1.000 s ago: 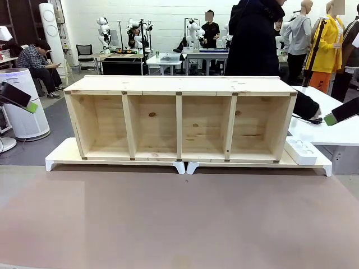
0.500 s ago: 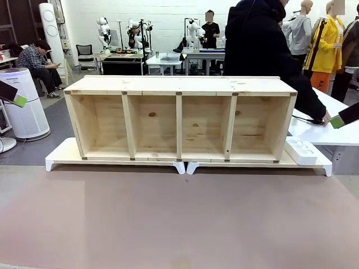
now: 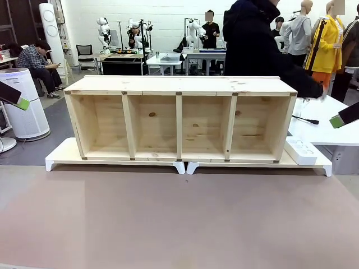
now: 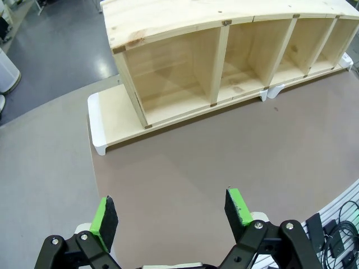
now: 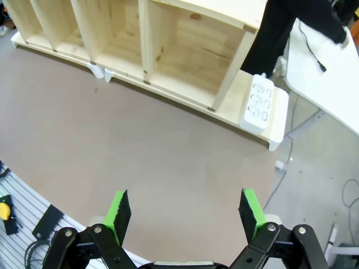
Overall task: Perform cable management.
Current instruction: When the cord part of the Power Cable appears at the lower middle area of the table and stops, grasp the cord part of the Power Cable.
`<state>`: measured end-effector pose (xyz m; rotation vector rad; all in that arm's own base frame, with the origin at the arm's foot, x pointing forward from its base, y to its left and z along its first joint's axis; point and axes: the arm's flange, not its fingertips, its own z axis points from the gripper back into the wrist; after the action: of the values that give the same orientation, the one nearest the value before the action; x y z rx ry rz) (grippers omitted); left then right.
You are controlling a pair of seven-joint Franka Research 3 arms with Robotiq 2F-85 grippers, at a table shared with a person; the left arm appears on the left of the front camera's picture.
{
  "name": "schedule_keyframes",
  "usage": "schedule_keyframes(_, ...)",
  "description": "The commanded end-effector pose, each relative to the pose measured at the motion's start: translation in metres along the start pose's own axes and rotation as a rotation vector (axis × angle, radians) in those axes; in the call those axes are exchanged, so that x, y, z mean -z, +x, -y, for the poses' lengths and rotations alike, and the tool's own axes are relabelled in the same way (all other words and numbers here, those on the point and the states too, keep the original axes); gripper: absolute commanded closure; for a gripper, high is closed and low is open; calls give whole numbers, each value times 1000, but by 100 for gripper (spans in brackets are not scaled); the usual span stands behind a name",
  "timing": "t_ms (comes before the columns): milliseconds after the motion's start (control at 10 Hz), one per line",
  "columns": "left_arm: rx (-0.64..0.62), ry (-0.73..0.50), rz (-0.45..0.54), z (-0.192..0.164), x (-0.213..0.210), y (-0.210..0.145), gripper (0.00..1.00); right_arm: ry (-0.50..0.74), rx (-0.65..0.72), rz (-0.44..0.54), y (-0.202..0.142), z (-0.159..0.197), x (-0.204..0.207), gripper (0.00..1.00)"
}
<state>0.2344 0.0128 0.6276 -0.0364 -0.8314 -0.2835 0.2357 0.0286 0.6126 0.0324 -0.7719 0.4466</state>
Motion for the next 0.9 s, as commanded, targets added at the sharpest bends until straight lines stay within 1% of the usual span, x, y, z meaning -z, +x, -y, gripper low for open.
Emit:
schedule_keyframes(0, -3, 2, 6, 0, 0, 1, 0, -1, 3, 6, 2, 2, 3, 0)
schedule_keyframes(800, -3, 2, 6, 0, 0, 1, 0, -1, 3, 6, 2, 2, 3, 0)
